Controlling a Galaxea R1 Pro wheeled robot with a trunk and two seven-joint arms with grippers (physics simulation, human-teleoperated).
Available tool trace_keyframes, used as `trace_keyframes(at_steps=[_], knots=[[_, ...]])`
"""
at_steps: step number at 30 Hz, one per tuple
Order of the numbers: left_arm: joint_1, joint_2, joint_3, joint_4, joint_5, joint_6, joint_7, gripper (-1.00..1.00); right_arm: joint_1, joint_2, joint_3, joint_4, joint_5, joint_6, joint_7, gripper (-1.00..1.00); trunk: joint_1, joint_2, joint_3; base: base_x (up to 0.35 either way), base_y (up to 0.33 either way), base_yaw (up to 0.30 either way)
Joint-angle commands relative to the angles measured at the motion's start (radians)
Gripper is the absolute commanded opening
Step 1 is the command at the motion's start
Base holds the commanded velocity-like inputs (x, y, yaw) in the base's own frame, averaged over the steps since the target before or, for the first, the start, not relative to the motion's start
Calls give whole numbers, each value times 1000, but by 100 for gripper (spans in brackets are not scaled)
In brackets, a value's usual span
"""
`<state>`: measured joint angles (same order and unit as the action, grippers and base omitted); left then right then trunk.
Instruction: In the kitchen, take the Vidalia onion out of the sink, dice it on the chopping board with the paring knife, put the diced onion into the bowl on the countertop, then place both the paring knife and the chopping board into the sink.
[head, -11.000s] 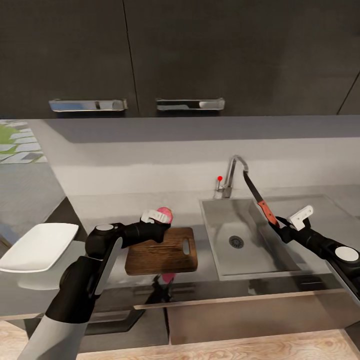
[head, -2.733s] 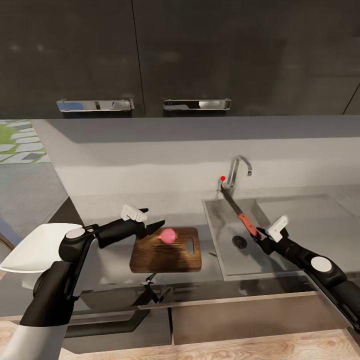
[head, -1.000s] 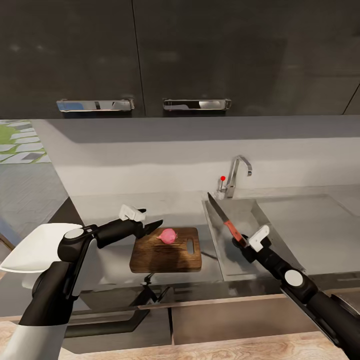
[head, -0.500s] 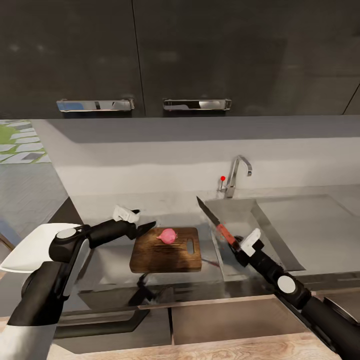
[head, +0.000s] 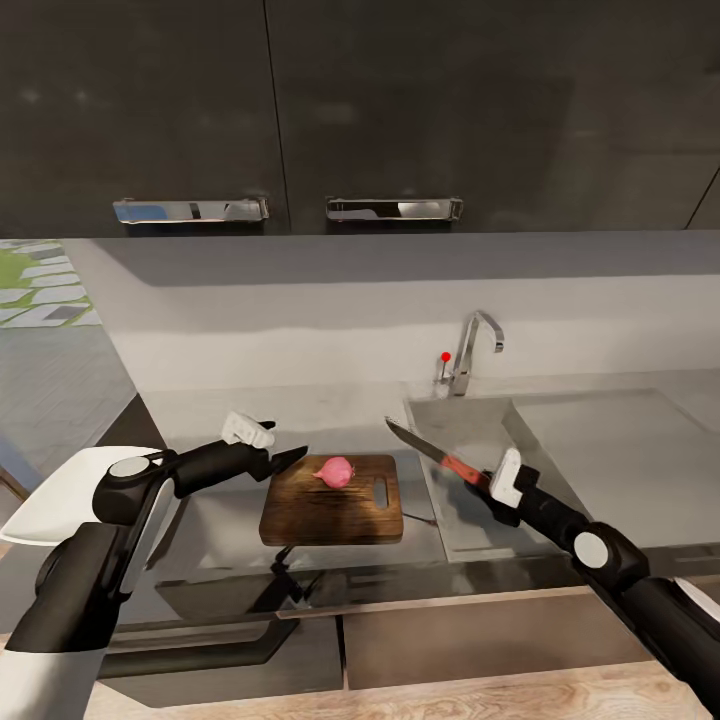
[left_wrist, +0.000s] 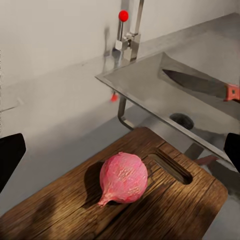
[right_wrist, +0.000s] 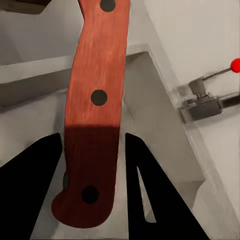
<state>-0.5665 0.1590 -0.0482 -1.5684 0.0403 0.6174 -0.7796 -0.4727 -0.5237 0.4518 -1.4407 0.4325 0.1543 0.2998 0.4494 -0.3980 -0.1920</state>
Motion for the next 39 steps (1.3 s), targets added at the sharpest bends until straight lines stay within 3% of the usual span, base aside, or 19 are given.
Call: trace_keyframes(at_steps=[1,3,5,7,9,11,21,27,31,39], knots=[[-1,1,-1,0,4,8,0,100,-1,-1,-5,-2,21,5,30,-100,1,-2,-2,0,0,0],[-1,2,-1,0,4,8,0,100,-1,-1,-12,-2,30,5,48,-100,1,-2,-2,0,0,0],[-1,3,-1,1,3,8,0,100,-1,-4,-27,-2,90,5,71,-100,1,-2,-2,0,0,0],[-1,3,-1,1,3,9,0,100,-1,-5,-29,-1,161,5,77,-100,1,-2,-2,0,0,0],[-1,4,-1,1,3,9,0,100,-1,-7,-34,-2,287,4,107,-100,1,-2,-2,0,0,0],[-1,4,-1,1,2,10,0,100,-1,-7,-61,-2,323,5,147,-100,1,-2,-2,0,0,0],[-1,5,-1,1,2,10,0,100,-1,-7,-113,-3,340,4,183,-100,1,-2,-2,0,0,0],[-1,5,-1,0,1,10,1,100,-1,-6,-167,-4,341,3,188,-100,1,-2,-2,0,0,0],[-1,5,-1,-1,1,10,2,100,-1,-3,-174,-8,341,1,236,-100,1,-2,-2,0,0,0],[-1,6,-1,-4,1,11,2,100,-1,21,-160,-34,343,3,245,-100,1,-2,-2,0,29,0]])
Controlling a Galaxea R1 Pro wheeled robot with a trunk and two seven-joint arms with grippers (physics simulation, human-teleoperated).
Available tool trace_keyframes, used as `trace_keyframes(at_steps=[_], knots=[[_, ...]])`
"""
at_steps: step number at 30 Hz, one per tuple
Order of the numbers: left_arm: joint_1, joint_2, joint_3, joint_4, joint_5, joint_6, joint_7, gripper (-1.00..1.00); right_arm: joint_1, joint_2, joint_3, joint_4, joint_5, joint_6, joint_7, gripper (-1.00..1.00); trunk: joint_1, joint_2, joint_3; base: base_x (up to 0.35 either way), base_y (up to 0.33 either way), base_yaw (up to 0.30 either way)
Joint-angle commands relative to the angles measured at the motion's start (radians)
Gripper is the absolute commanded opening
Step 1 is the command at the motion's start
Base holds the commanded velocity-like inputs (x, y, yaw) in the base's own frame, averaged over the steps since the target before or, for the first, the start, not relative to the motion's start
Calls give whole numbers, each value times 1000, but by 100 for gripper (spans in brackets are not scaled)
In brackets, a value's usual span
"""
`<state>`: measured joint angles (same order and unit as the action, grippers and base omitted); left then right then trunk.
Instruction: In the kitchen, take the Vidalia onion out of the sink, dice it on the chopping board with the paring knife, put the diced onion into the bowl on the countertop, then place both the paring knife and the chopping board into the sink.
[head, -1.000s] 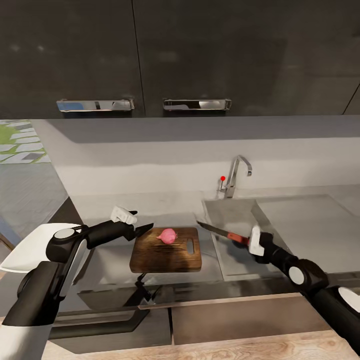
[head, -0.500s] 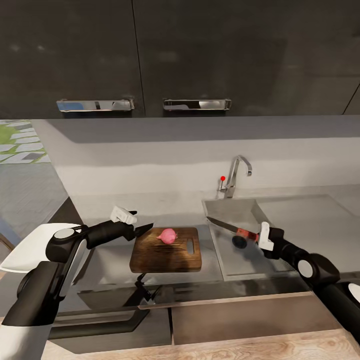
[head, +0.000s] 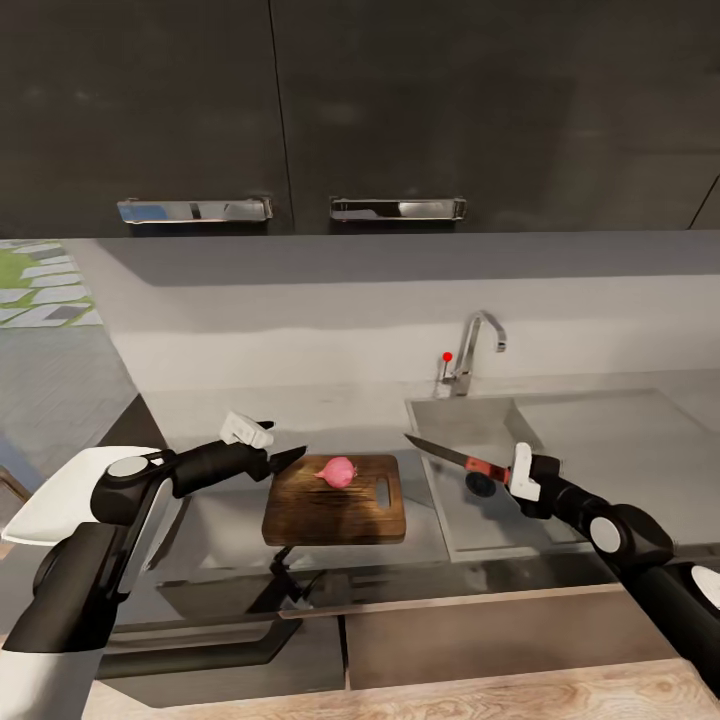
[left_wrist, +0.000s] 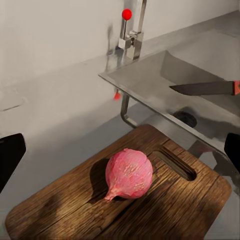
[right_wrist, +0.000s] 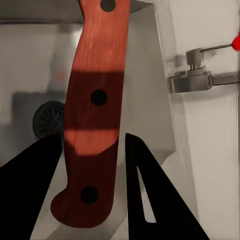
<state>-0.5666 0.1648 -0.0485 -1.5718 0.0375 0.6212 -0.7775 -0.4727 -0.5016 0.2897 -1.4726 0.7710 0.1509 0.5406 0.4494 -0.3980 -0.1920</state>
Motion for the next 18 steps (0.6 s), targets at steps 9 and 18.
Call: trace_keyframes(at_steps=[9,18], knots=[[-1,0,-1,-2,4,8,0,100,-1,0,-12,-6,7,9,5,-100,1,-2,-2,0,102,0],[-1,-1,-2,-2,4,8,0,100,-1,0,-21,-6,7,9,3,-100,1,-2,-2,0,5,0]])
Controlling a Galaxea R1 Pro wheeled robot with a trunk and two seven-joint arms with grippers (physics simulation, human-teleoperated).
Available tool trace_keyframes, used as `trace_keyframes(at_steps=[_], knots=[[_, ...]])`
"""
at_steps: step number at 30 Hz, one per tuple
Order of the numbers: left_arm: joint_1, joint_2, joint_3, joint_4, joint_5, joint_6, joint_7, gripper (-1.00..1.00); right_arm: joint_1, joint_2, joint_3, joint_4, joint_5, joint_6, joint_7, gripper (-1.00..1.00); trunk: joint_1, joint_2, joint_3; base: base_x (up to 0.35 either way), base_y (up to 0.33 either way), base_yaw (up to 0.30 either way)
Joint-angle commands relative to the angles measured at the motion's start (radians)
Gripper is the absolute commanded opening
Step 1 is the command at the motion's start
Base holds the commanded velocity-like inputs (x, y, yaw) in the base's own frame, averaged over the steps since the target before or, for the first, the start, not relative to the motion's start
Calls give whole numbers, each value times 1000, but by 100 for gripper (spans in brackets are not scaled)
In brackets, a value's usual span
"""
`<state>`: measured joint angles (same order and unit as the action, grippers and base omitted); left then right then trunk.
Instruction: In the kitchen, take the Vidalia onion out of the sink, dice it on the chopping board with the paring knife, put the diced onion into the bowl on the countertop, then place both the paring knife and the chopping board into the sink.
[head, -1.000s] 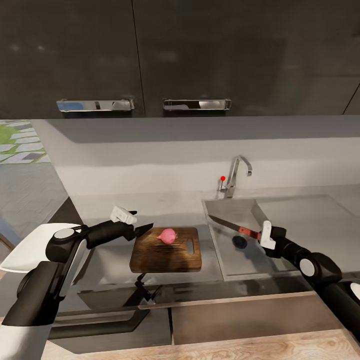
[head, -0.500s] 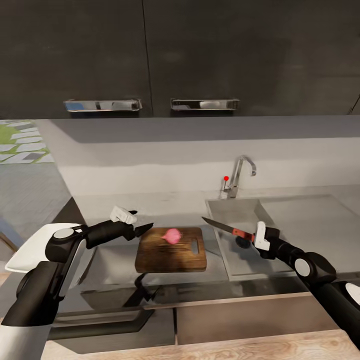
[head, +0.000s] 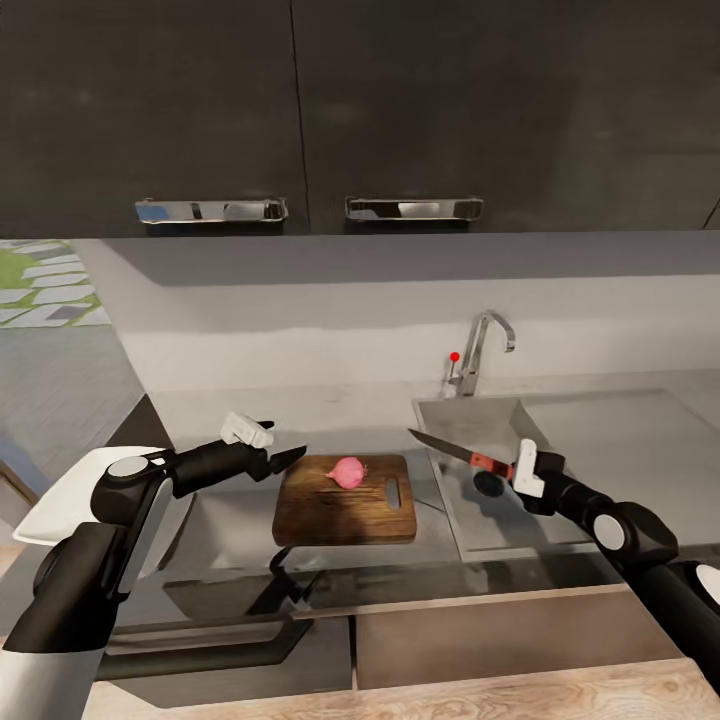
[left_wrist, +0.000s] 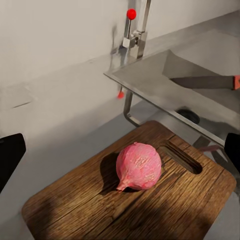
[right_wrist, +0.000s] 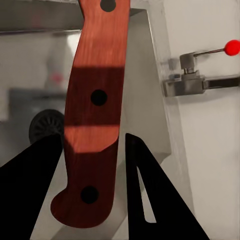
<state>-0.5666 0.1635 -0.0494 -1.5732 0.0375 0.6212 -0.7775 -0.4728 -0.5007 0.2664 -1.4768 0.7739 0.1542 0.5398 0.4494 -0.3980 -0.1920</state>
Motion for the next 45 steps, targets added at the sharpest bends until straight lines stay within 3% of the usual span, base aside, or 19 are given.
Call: trace_keyframes(at_steps=[1,14,29,35,42,45], knots=[[-1,1,-1,-1,4,8,0,100,-1,-1,3,-2,5,6,2,-100,1,-2,-2,0,63,0],[-1,1,-1,-1,4,8,0,100,-1,0,13,-2,7,7,-78,-100,1,-2,-2,0,275,0],[-1,0,-1,-1,4,8,0,100,-1,-1,12,-2,11,11,-96,-100,1,-2,-10,0,32,55],[-1,-1,-1,-2,4,8,0,100,-1,-1,9,-2,70,13,-98,-100,1,-2,-16,0,0,178],[-1,-1,-3,-2,4,8,0,100,-1,-1,9,-2,76,8,-100,-100,1,-2,-18,0,0,38],[-1,-1,-3,-2,4,8,0,100,-1,-1,11,-2,90,7,-131,-100,1,-2,-18,0,0,4]])
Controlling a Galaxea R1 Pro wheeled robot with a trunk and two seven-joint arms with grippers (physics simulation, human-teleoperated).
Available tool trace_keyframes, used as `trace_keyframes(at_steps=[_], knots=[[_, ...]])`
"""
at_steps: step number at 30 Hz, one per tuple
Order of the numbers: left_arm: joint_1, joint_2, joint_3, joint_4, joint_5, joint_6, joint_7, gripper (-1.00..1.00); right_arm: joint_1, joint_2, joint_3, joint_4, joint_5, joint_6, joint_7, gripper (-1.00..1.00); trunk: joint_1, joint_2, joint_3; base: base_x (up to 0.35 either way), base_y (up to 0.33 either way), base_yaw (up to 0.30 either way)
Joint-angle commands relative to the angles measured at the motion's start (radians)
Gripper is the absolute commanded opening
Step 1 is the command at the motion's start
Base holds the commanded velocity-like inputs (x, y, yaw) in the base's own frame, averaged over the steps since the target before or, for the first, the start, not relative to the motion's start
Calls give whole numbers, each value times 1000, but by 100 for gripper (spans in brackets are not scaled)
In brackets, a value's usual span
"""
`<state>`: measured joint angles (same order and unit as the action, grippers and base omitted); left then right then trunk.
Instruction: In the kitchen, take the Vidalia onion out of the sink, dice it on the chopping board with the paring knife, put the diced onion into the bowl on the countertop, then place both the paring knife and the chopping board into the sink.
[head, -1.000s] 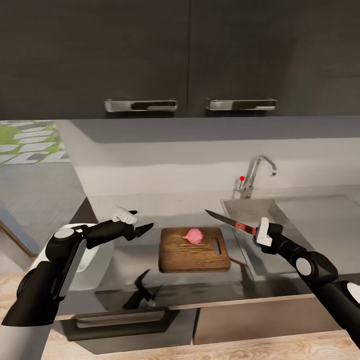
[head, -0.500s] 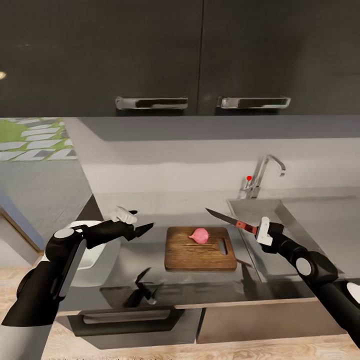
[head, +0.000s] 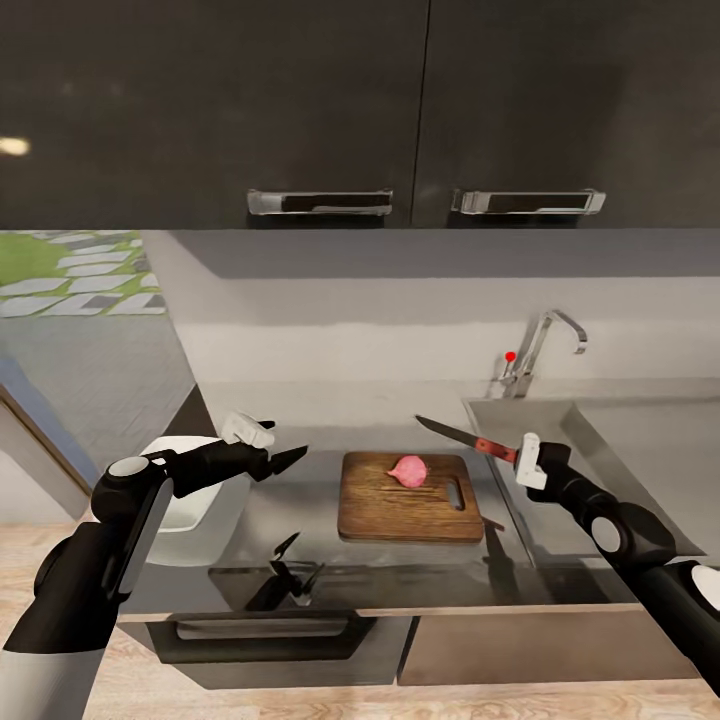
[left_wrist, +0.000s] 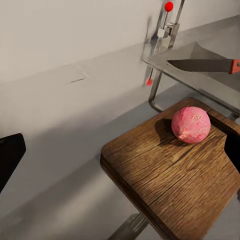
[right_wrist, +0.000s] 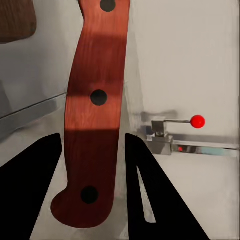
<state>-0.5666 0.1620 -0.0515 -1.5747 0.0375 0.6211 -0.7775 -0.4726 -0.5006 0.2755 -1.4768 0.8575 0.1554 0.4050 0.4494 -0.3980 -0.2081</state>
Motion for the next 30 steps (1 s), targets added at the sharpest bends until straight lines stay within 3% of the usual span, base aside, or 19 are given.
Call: trace_keyframes(at_steps=[1,4,10,14,18,25,30], knots=[[-1,1,-1,-1,4,8,0,100,-1,-1,3,-2,15,6,-8,-100,1,-2,-2,0,0,2],[-1,0,-1,-1,4,8,0,100,-1,-1,3,-2,48,5,-34,-100,1,-2,-2,0,0,0],[-1,-1,-20,-1,4,8,0,100,0,-1,10,-1,75,4,-92,-100,1,-2,-2,0,0,0],[-1,-1,-26,-1,4,8,0,100,0,-1,39,1,83,5,-159,-100,1,-2,-2,0,0,0],[-1,-1,-27,-1,4,8,0,100,0,-1,64,2,85,5,-181,-100,1,-2,-2,0,0,0],[-1,-1,-27,-1,4,8,0,100,0,-1,179,3,86,7,-212,-100,1,-2,-2,0,0,0],[-1,-1,-27,0,4,8,0,100,0,-1,234,3,85,10,-307,-100,1,-2,-2,0,0,0]])
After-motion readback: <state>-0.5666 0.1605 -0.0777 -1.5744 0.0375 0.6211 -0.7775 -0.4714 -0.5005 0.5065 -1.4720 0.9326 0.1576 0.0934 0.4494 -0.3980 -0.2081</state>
